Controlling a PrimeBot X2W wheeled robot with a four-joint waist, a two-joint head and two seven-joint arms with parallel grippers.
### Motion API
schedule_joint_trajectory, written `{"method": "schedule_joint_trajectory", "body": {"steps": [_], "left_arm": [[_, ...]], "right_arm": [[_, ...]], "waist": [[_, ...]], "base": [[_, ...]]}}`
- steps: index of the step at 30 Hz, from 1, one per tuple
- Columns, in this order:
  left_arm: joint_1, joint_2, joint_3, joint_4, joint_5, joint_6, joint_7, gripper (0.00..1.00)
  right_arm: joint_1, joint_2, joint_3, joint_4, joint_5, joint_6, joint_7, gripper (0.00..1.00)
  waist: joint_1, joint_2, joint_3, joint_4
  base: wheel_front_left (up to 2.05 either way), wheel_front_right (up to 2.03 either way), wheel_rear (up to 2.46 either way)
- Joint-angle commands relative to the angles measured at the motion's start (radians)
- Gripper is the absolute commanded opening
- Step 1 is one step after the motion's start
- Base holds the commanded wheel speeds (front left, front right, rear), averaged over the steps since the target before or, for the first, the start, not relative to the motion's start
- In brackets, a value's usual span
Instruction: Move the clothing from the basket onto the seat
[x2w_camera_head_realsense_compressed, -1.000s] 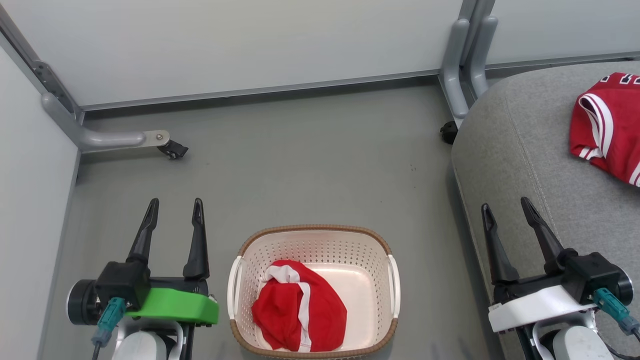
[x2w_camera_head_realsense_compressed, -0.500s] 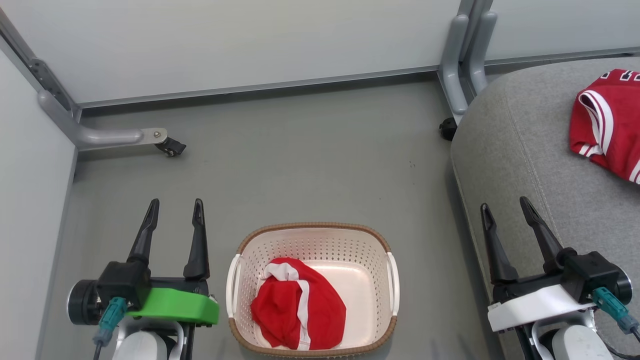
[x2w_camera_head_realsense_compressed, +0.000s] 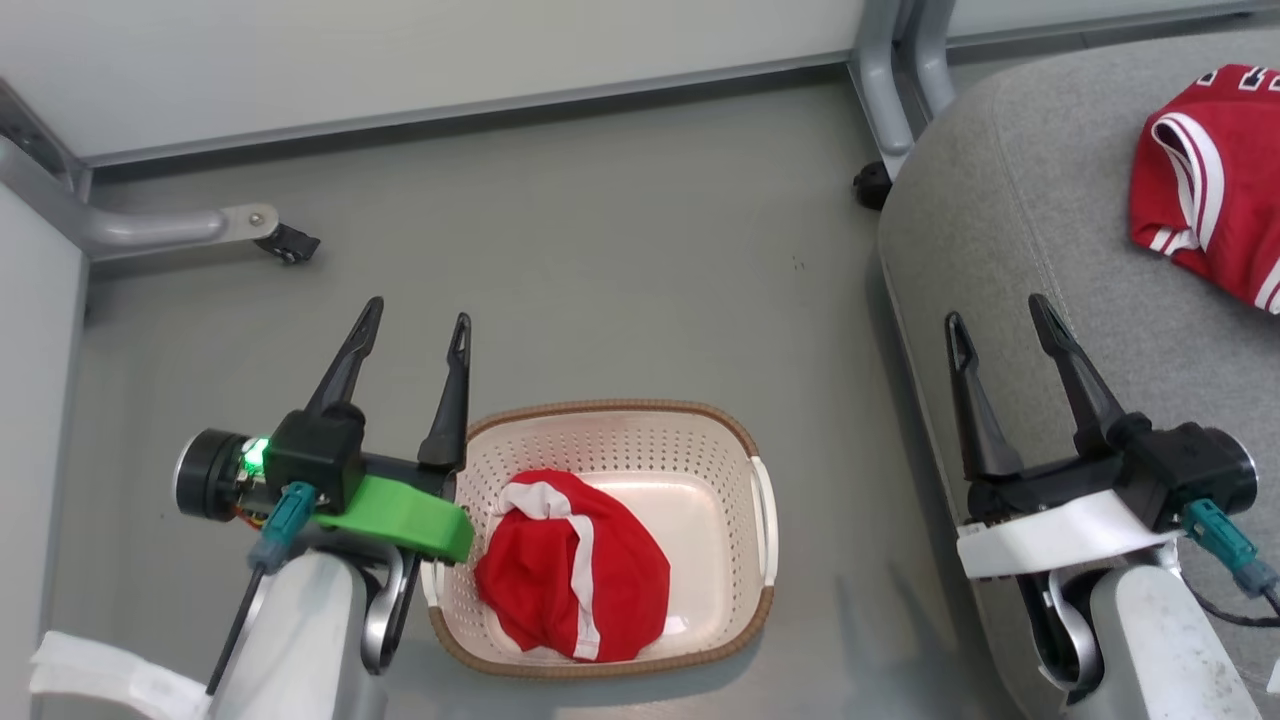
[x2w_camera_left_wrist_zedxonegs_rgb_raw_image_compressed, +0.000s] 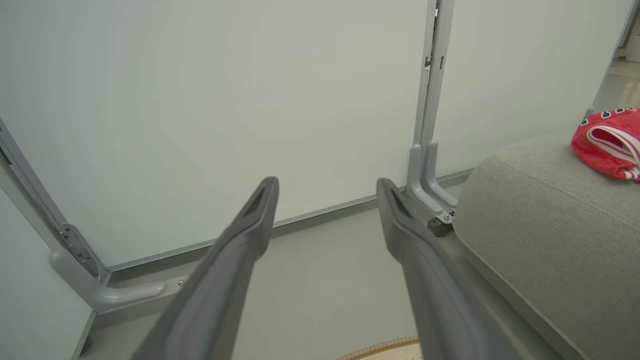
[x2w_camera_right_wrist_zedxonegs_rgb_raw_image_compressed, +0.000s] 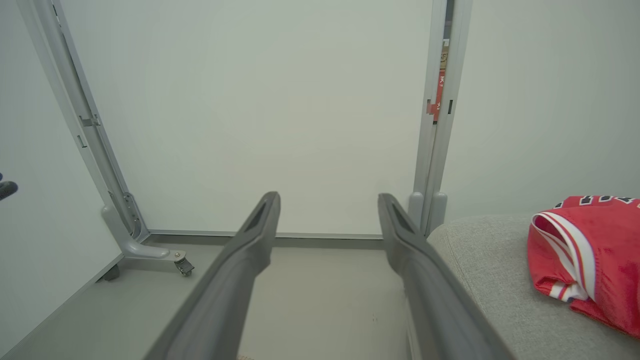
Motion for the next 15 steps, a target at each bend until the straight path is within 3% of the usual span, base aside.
{"method": "schedule_joint_trajectory", "body": {"steps": [1, 15], "left_arm": [[-0.038, 0.012, -0.016, 0.020, 0.010, -0.005, 0.001, 1.00], [-0.272, 0.113, -0.296, 0.283, -0.005, -0.008, 0.001, 1.00]], "right_arm": [[-0.028, -0.002, 0.004, -0.006, -0.004, -0.001, 0.000, 1.00], [-0.215, -0.002, 0.049, -0.032, 0.022, -0.001, 0.000, 1.00]], "waist": [[0.0000, -0.0001, 0.069, -0.047], [0.0000, -0.0001, 0.305, -0.178]], "base": [[0.00, 0.00, 0.00], [0.00, 0.00, 0.00]]}}
